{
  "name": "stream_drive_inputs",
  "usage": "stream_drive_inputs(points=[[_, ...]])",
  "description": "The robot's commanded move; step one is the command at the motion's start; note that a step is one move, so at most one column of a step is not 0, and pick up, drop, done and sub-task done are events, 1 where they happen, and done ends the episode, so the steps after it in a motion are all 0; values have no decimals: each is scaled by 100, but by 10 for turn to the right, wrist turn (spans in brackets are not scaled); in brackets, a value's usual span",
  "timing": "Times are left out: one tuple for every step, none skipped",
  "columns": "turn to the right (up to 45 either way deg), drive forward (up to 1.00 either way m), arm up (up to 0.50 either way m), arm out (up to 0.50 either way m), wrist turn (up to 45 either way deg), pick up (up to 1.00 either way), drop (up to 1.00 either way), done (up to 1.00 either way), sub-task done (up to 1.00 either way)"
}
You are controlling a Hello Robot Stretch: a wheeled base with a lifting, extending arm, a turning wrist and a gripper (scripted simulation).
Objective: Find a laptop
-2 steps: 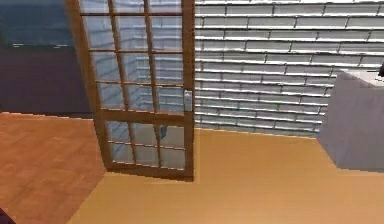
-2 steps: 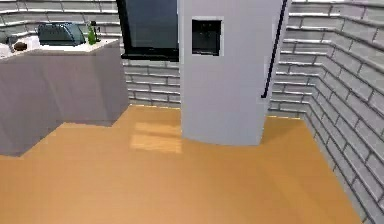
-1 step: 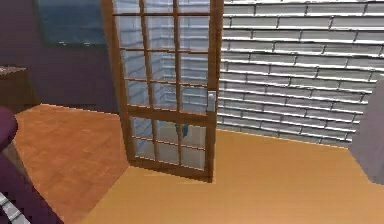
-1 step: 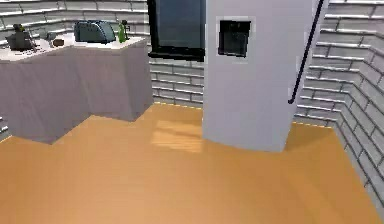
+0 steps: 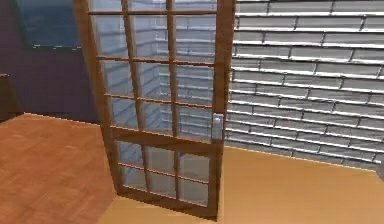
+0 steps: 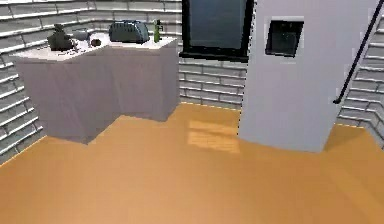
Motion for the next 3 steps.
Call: stream_drive_inputs(points=[[-270, 0, 0, 0, 0, 0, 0, 0, 0], [-30, 0, 0, 0, 0, 0, 0, 0, 0], [0, 95, 0, 0, 0, 0, 0, 0, 0]])
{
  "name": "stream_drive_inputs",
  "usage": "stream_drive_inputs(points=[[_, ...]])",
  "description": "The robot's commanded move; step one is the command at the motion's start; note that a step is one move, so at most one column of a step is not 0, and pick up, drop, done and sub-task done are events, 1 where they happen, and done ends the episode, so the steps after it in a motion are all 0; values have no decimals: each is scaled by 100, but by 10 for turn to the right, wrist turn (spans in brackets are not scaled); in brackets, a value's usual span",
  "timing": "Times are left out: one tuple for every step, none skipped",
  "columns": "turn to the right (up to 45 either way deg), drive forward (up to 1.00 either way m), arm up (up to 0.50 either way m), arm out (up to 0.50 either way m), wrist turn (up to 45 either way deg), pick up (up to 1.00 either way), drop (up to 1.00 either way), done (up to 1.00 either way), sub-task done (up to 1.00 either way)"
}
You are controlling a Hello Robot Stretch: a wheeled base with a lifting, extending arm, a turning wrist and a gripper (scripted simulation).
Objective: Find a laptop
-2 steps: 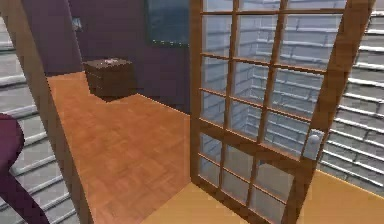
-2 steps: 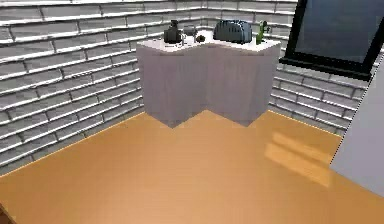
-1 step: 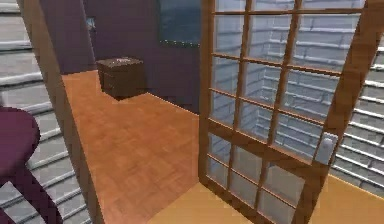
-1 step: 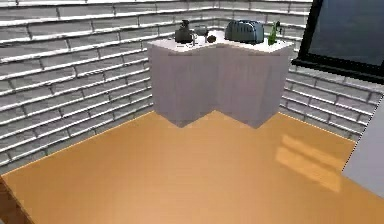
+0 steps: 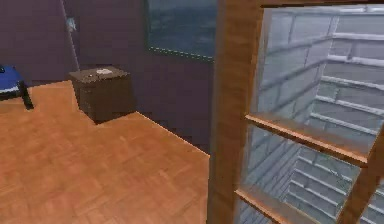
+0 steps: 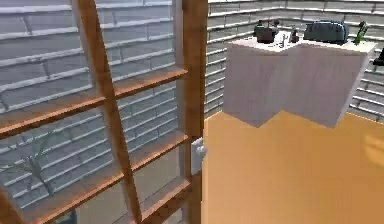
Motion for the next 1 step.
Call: stream_drive_inputs(points=[[-450, 0, 0, 0, 0, 0, 0, 0, 0]])
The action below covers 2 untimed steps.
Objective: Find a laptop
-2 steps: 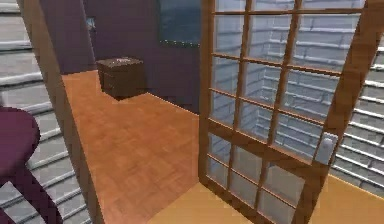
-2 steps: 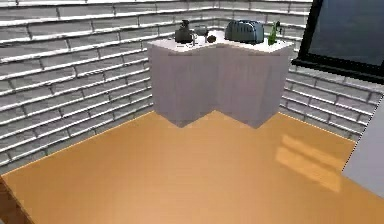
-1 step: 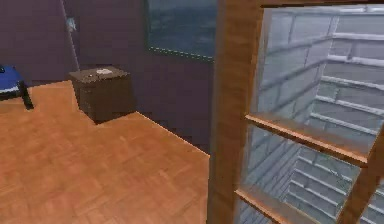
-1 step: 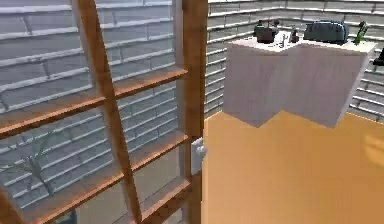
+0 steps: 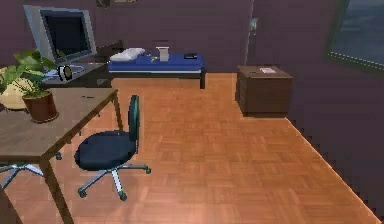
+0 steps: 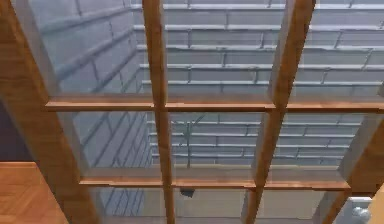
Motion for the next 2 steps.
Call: stream_drive_inputs(points=[[0, 100, 0, 0, 0, 0, 0, 0, 0], [-30, 0, 0, 0, 0, 0, 0, 0, 0]])
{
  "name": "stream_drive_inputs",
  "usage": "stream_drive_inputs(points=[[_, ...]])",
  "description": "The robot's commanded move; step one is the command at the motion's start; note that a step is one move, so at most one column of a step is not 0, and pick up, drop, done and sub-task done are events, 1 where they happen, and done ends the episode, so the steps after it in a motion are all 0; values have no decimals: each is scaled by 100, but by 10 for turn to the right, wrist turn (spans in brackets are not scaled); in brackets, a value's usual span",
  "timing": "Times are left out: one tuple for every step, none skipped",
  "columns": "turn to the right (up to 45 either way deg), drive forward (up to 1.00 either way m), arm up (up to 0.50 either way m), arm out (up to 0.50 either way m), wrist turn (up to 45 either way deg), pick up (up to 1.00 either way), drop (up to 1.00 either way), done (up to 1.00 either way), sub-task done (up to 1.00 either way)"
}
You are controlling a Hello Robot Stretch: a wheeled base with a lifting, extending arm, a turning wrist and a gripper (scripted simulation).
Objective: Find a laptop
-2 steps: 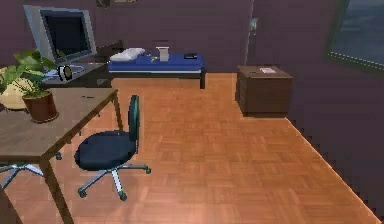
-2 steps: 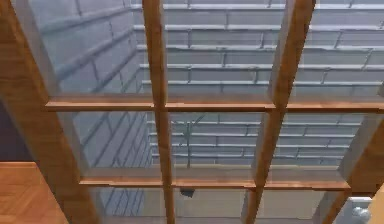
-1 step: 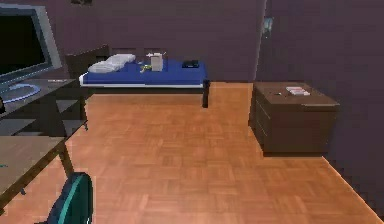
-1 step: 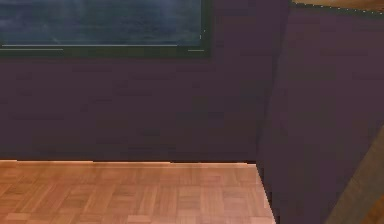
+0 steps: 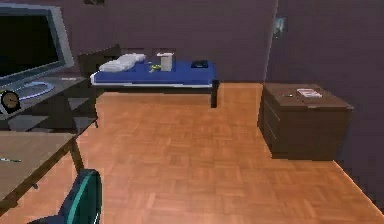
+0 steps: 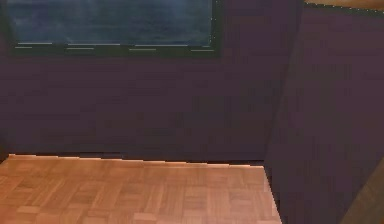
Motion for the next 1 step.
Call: stream_drive_inputs(points=[[450, 0, 0, 0, 0, 0, 0, 0, 0]])
